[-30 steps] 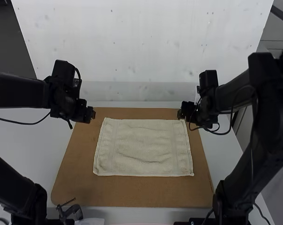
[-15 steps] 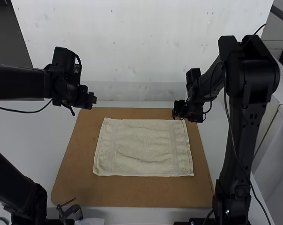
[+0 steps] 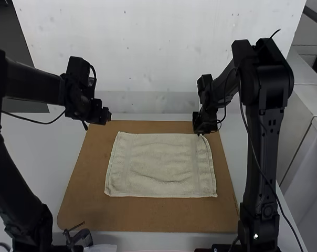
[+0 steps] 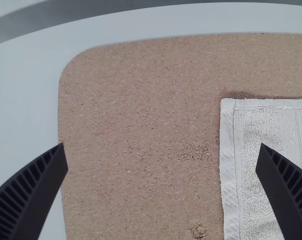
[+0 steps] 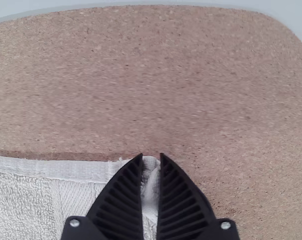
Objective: Fold the towel.
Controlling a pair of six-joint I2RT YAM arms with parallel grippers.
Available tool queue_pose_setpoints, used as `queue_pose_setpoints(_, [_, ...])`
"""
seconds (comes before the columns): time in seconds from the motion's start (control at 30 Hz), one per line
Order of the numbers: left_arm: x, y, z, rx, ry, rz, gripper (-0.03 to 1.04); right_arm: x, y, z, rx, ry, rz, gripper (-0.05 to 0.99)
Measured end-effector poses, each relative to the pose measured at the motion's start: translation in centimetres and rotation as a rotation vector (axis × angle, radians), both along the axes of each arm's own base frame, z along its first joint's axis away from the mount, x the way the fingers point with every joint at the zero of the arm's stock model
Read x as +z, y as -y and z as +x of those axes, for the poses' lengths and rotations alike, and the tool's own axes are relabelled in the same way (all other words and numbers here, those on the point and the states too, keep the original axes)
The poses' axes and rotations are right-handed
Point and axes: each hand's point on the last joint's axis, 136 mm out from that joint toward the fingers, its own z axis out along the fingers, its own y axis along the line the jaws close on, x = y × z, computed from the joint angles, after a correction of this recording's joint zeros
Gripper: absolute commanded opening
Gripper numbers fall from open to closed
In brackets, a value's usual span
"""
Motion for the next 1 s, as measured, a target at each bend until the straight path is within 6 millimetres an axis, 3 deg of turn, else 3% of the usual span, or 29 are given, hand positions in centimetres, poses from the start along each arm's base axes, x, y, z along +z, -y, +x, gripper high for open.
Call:
queue_pose_setpoints(0.3, [-5.0,1.3,1.5,-0.028,-0.136,0.015,0.97,-0.1,0.0,0.0,0.003,-0.003,-0.008,0.01])
queue_pose_setpoints(0.53, [-7.0,4.1,4.1,-0.073,-0.161,0.022,0.96,0.0,0.0,0.0,0.008,-0.003,-0.011,0.01])
queue_pose_setpoints(0.7, [-8.9,5.5,5.1,-0.095,-0.21,0.047,0.94,-0.1,0.0,0.0,0.013,-0.003,-0.013,0.01])
queue_pose_setpoints(0.8, [-10.6,5.8,5.0,-0.101,-0.264,0.063,0.86,0.0,0.0,0.0,0.015,-0.002,-0.014,0.01])
queue_pose_setpoints(0.83, [-11.0,6.0,5.0,-0.104,-0.283,0.055,0.77,0.0,0.0,0.0,0.016,-0.001,-0.015,0.01])
queue_pose_setpoints(0.93, [-10.9,6.3,5.1,-0.108,-0.317,0.044,0.17,0.0,0.0,0.0,0.018,-0.001,-0.016,0.01])
queue_pose_setpoints(0.97, [-10.9,6.7,5.2,-0.112,-0.32,0.033,0.01,0.0,0.0,0.0,0.019,0.0,-0.016,0.01])
queue_pose_setpoints(1.0, [-10.8,7.0,5.2,-0.115,-0.319,0.028,0.02,0.0,0.0,0.0,0.02,0.0,-0.017,0.01])
